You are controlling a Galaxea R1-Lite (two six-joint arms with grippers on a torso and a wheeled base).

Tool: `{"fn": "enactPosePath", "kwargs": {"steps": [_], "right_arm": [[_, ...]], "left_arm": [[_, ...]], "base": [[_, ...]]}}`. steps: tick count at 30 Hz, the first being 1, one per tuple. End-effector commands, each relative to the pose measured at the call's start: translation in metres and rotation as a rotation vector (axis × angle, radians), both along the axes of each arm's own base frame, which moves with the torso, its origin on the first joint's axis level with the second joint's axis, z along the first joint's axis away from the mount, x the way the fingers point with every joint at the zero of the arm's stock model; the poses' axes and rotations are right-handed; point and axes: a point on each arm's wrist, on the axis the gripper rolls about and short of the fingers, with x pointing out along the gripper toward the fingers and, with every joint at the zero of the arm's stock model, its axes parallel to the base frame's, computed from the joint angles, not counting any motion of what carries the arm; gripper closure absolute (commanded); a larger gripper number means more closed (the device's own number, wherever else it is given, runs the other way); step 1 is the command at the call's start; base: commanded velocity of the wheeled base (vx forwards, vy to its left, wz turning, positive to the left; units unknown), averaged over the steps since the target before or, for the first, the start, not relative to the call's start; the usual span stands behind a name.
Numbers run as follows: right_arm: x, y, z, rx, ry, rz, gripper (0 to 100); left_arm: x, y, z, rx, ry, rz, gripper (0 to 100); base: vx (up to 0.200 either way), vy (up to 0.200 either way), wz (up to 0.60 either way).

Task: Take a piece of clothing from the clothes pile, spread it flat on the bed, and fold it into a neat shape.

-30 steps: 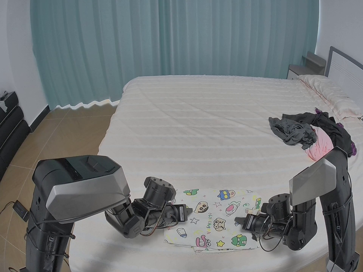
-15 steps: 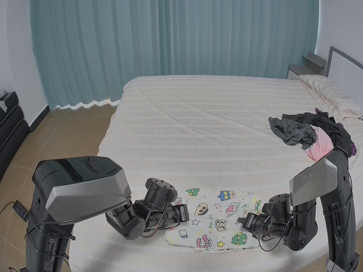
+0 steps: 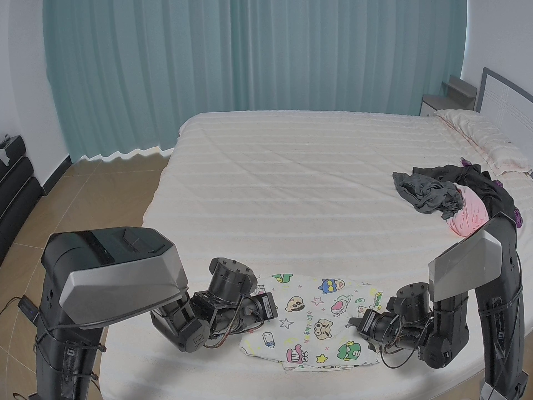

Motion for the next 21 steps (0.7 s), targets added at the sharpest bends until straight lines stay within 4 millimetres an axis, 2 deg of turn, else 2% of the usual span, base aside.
{"fn": "enactPosePath", "kwargs": {"steps": [1, 9, 14, 21], "right_arm": [[0.001, 0.0, 0.002, 0.004, -0.018, -0.007, 100], [0.002, -0.002, 0.009, 0.038, -0.018, -0.057, 100], [-0.001, -0.002, 0.012, 0.038, -0.019, -0.053, 100], [0.001, -0.006, 0.013, 0.038, -0.022, -0.069, 100]], "left_arm": [[-0.003, 0.002, 0.002, -0.007, 0.0, 0.002, 100], [-0.007, 0.003, 0.006, -0.048, 0.01, 0.027, 100], [-0.01, 0.004, 0.021, -0.108, 0.021, 0.066, 100], [-0.014, 0.002, 0.02, -0.116, 0.01, 0.055, 100]], "base": [[0.0, -0.2, 0.0], [0.0, -0.2, 0.0], [0.0, -0.2, 0.0], [0.0, -0.2, 0.0]]}}
